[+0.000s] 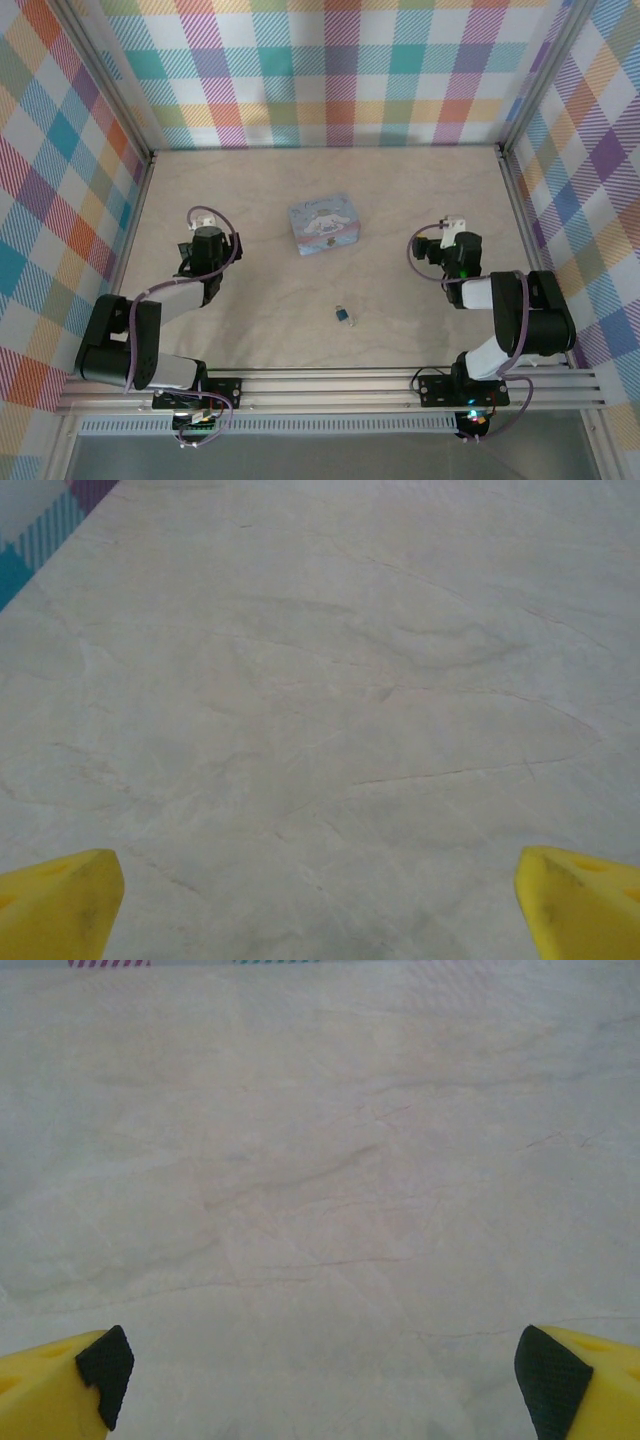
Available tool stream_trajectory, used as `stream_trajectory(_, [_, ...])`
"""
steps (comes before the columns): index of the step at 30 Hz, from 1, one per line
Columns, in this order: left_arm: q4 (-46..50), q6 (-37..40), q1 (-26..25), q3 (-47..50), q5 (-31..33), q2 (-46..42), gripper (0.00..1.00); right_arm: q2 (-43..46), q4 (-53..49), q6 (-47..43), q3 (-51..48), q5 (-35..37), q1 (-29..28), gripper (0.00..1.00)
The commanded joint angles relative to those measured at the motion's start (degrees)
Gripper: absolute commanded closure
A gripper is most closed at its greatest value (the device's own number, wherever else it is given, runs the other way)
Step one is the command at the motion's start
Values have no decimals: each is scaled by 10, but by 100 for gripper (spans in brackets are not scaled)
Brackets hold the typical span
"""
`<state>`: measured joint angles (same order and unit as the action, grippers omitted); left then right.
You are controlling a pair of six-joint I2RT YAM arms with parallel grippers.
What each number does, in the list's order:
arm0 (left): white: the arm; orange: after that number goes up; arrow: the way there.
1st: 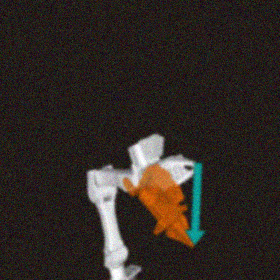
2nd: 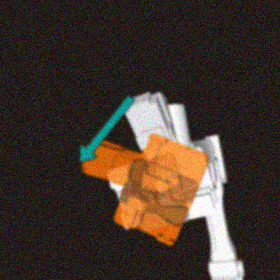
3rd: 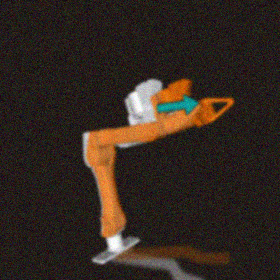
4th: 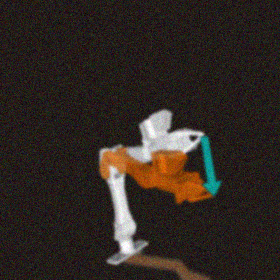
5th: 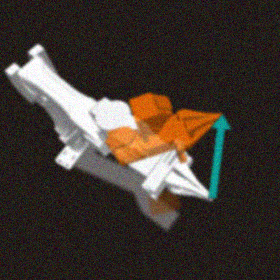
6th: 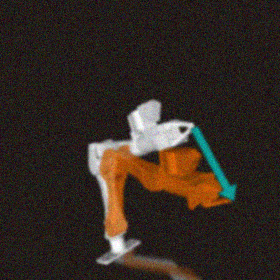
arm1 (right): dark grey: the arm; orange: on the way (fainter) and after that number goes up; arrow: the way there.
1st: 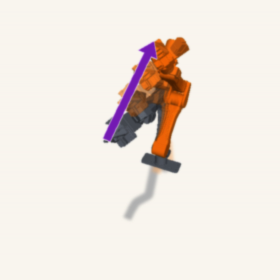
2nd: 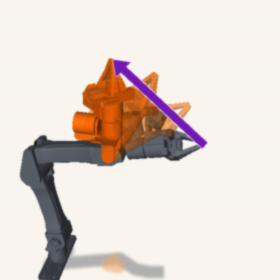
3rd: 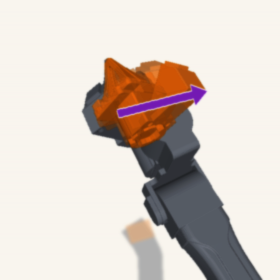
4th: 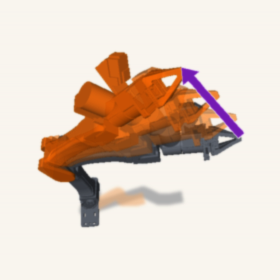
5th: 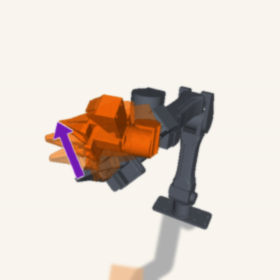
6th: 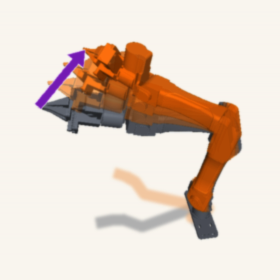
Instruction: Unlock the padlock with the key
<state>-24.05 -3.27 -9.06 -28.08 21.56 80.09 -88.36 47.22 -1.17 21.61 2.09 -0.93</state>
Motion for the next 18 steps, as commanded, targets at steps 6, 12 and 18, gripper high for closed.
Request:
stream_trajectory(6, [-191, 52, 23, 39, -90, 50, 0, 2, 5, 21, 19, -30, 9, 0])
stream_trajectory(12, [-228, 44, 50, 41, -147, 97, 0, 2, 4, 21, 19, -29, 9, 0])
stream_trajectory(18, [-224, 46, 50, 40, -147, 96, 0, 4, 6, 20, 19, -29, 9, 0])
